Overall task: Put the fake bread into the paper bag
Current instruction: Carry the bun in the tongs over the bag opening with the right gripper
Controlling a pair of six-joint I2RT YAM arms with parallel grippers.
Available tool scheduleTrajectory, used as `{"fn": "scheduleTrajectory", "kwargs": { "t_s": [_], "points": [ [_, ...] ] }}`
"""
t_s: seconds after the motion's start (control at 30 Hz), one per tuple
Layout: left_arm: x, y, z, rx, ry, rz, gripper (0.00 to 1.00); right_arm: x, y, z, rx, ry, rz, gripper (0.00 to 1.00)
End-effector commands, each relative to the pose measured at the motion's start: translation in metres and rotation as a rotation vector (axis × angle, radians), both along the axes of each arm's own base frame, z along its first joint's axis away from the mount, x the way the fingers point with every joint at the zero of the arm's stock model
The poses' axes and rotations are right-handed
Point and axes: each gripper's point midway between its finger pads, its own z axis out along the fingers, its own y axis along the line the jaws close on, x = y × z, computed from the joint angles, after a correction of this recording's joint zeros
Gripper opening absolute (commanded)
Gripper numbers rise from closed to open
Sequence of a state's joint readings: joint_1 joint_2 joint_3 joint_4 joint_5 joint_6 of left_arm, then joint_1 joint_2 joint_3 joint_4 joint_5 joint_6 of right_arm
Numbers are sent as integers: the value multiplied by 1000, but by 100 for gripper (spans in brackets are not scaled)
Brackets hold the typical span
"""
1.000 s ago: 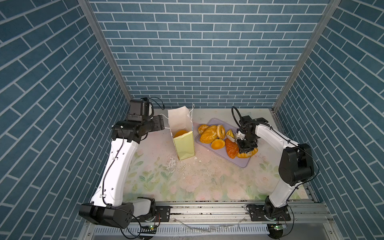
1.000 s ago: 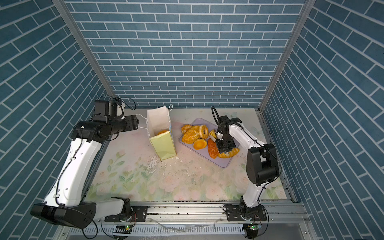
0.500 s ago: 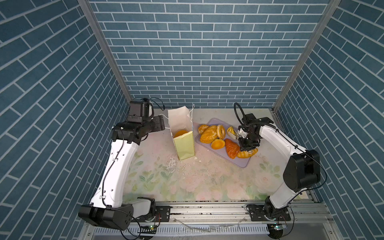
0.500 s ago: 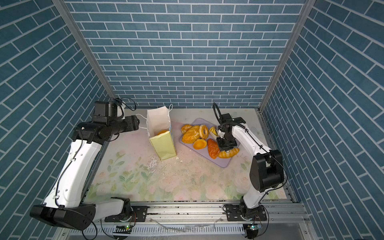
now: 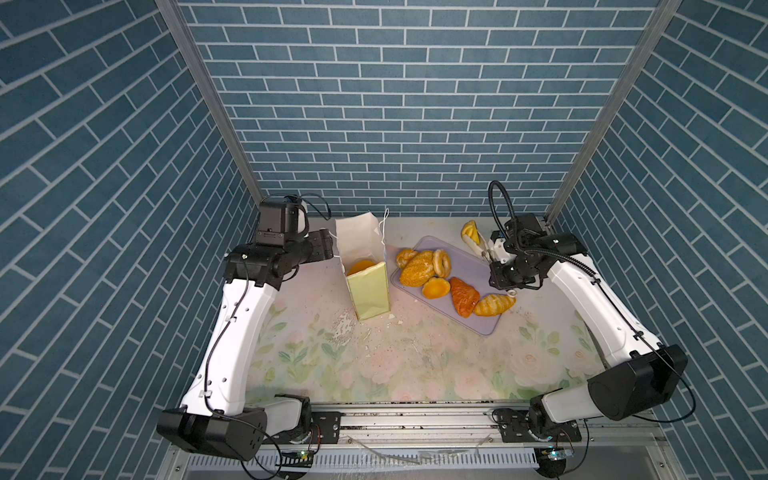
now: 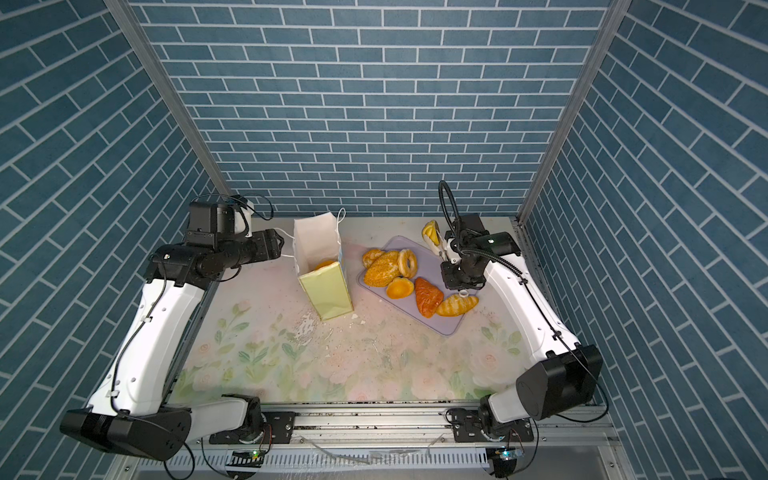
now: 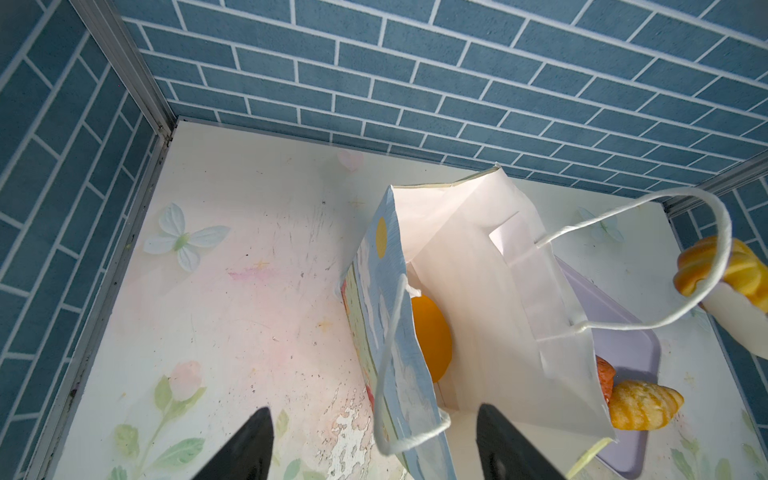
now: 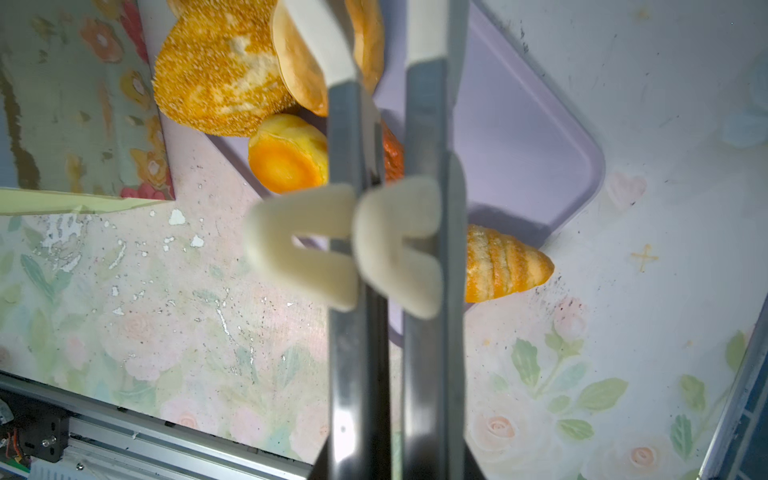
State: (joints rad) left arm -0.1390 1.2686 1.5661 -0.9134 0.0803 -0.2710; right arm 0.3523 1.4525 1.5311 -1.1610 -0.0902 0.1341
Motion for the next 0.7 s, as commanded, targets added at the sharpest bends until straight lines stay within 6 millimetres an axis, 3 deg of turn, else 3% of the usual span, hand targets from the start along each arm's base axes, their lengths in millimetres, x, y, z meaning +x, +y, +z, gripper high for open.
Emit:
{"fn": "scheduleTrajectory", "kwargs": {
  "t_s": [0.0, 0.13, 0.33, 0.67],
  "points": [
    [-1, 4, 2, -8, -11, 12, 79, -2, 7, 32, 53, -81, 24, 15],
    [4, 2, 7, -78, -28, 14, 79, 4, 18, 61, 97, -151, 41, 15],
    [12, 4, 2, -97, -17, 23, 79, 8, 53, 106, 129, -267, 165, 14],
    [26, 2, -12, -93, 14, 8, 79, 6, 115, 144, 156, -358, 364, 14]
  ]
}}
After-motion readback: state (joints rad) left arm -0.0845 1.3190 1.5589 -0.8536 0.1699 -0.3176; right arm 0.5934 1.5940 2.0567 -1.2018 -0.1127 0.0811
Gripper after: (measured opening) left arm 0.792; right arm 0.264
